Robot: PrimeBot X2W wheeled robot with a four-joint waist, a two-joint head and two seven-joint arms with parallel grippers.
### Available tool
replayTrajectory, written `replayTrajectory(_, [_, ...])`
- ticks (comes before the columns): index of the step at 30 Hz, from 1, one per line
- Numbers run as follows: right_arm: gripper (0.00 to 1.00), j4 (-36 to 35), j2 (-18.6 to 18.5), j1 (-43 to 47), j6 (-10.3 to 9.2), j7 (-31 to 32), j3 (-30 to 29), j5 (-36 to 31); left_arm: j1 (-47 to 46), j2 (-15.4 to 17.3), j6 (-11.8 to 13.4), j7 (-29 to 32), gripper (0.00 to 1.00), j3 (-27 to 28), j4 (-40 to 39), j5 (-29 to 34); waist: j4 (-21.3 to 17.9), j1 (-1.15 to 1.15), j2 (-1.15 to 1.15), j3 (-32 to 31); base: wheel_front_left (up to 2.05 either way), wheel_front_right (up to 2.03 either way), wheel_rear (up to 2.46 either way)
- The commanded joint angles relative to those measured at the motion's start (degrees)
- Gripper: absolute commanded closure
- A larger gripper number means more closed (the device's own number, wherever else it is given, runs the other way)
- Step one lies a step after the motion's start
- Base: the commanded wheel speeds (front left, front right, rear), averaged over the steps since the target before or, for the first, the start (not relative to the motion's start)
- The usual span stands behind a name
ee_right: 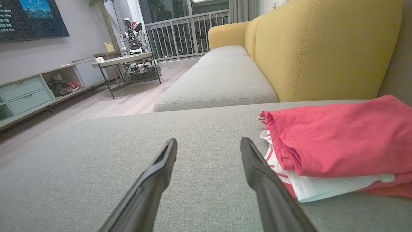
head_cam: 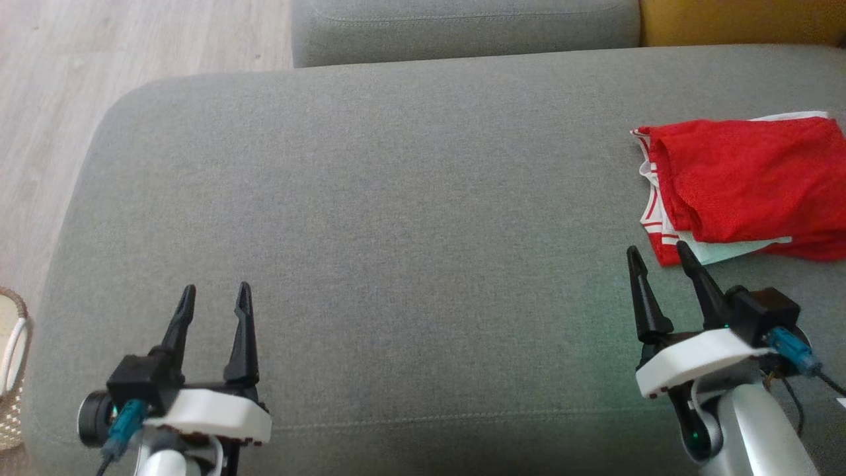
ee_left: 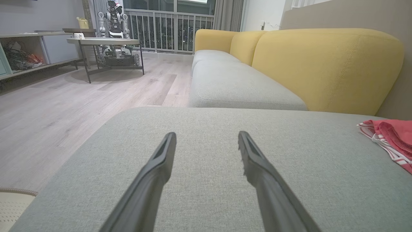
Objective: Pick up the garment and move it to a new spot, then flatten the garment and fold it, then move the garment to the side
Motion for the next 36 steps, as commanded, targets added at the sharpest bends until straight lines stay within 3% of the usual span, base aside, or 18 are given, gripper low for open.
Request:
replayTrajectory(1, [0.0, -2.2, 0.1, -1.9, -0.01, -0.5, 1.4, -0.3, -3.0, 0.0, 0.2, -0.4, 0.0, 2.4, -1.9, 0.6, -0.1, 0.0, 0.0, 0.1, 0.0, 0.0, 0.0])
replayTrajectory(10, [0.0, -2.5, 0.1, -1.8, -0.01, -0.5, 1.4, -0.4, -2.8, 0.0, -3.7, -0.4, 0.0, 2.8, -2.0, -4.3, -0.4, 0.0, 0.0, 0.3, 0.0, 0.0, 0.0])
replayTrajectory(13, [0.0, -2.6, 0.1, -1.7, -0.01, -0.5, 1.4, -0.4, -2.7, 0.0, -4.4, -0.4, 0.0, 3.3, -3.3, -8.6, -0.5, 0.0, 0.0, 0.3, 0.0, 0.0, 0.0])
replayTrajectory(27, [0.0, -2.7, 0.1, -1.6, -0.01, -0.5, 1.8, -0.5, -1.3, 0.0, -5.4, -0.4, 0.0, 3.9, -4.6, -11.3, -0.6, 0.0, 0.0, 0.3, 0.0, 0.0, 0.0])
replayTrajectory(28, [1.0, -0.6, 0.0, 0.0, 0.01, 0.0, 0.2, -0.2, 0.3, -0.1, -5.1, 0.0, 1.0, 2.1, -2.9, -11.2, -0.6, 0.0, 0.0, 0.3, 0.0, 0.0, 0.0])
replayTrajectory(36, [1.0, 2.6, 0.1, 1.5, 0.01, 1.0, -0.1, 2.6, 1.3, 0.0, -5.1, 0.7, 1.0, 1.7, 0.8, -13.9, -0.7, 0.0, 0.0, 0.2, 0.0, 0.0, 0.0])
